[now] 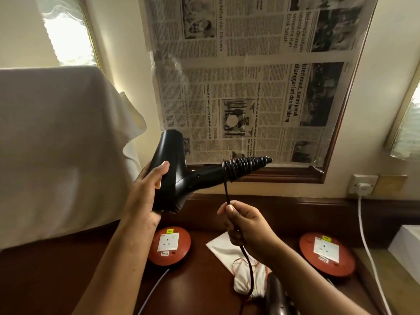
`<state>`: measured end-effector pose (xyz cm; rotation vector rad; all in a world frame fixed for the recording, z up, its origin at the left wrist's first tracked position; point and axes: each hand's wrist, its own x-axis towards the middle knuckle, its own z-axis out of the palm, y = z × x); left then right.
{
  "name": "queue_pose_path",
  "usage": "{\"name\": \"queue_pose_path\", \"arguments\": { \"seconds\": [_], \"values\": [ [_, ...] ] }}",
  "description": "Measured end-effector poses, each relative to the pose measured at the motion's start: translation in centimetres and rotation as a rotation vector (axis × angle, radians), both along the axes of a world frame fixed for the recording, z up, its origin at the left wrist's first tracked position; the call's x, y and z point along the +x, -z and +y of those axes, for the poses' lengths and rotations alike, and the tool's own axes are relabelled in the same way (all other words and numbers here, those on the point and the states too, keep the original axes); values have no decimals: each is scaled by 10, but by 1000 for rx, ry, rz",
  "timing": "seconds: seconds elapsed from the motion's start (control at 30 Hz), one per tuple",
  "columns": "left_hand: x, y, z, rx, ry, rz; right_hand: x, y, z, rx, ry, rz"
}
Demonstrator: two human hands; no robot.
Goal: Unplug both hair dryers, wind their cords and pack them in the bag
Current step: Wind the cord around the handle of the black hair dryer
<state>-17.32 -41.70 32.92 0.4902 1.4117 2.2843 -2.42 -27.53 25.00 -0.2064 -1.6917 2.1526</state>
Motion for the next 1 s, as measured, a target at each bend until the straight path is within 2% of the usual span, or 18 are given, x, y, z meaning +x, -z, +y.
{"name": "queue_pose_path", "arguments": {
  "seconds": [0.2,0.47,0.53,0.73,0.83,1.0],
  "values": [
    [3,-5,-6,2,56,-81,9,-6,5,122,3,-13],
    [9,-10,-12,-7,99,-103,13,-3,15,-51,-166,56],
    [12,-10,-13,-6,125,-110,15,-3,20,-35,-160,58],
    [19,-9,-17,-70,170,-59,11,-14,31,277,112,-32],
    [21,-12,-19,-94,216,-20,10,-20,42,416,236,-147],
    [3,-12,-18,-87,240,-98,13,-37,63,635,305,-202]
  ]
}}
